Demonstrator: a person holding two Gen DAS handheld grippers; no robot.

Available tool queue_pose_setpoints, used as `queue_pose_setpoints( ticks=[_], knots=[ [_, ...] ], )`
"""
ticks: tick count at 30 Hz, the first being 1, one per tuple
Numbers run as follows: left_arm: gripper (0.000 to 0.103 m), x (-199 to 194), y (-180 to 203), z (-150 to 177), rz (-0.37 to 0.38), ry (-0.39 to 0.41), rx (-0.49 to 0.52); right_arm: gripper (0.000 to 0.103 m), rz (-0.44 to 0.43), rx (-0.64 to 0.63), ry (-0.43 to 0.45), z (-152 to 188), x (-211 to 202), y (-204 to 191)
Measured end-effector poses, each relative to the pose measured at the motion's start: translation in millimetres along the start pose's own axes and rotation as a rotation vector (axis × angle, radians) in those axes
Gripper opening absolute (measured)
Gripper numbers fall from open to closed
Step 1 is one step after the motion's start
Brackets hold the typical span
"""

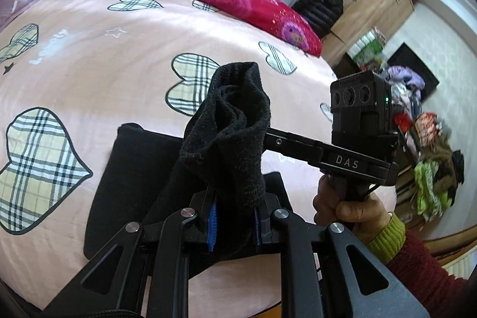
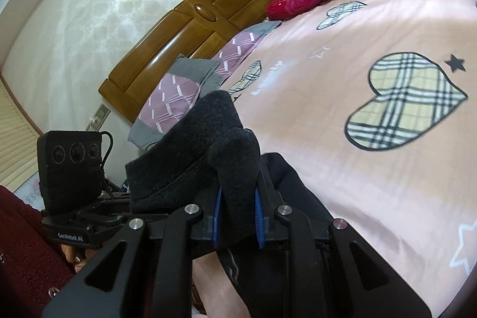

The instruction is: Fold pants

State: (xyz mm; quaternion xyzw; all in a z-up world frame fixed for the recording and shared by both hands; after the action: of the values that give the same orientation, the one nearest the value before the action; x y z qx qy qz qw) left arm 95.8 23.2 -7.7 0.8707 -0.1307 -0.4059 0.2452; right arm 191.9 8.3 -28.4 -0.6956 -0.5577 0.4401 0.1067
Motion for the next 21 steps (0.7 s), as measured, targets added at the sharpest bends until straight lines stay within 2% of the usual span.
queue_pose_setpoints(
  ticks=[10,14,21],
  knots=[
    [0.017,33,7,18,-0.030,-0.058,0.070,0.020,0.021,0.053,0.014,27,-13,31],
    [0.018,42,11,21,-0.032,-0.070,0.102,0.027,0.046,0.081,0.014,34,-15,42],
    [0.027,60,27,28,-0.041,-0.082,0.200,0.030,0.129,0.117,0.040,45,-34,60]
  ],
)
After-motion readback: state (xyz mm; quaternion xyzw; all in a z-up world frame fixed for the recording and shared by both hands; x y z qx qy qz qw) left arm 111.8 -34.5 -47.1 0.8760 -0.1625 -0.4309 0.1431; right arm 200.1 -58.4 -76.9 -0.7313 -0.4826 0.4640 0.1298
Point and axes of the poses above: each gripper's, at about its wrist camera, not at the fingertips, and x roughly the way its jaws point, y to its right, z to its underside, the point moved 8 cm from there along x, roughly the way its jaws point, and after that the axes turned 7 degrees about z, right-handed, at the moved point
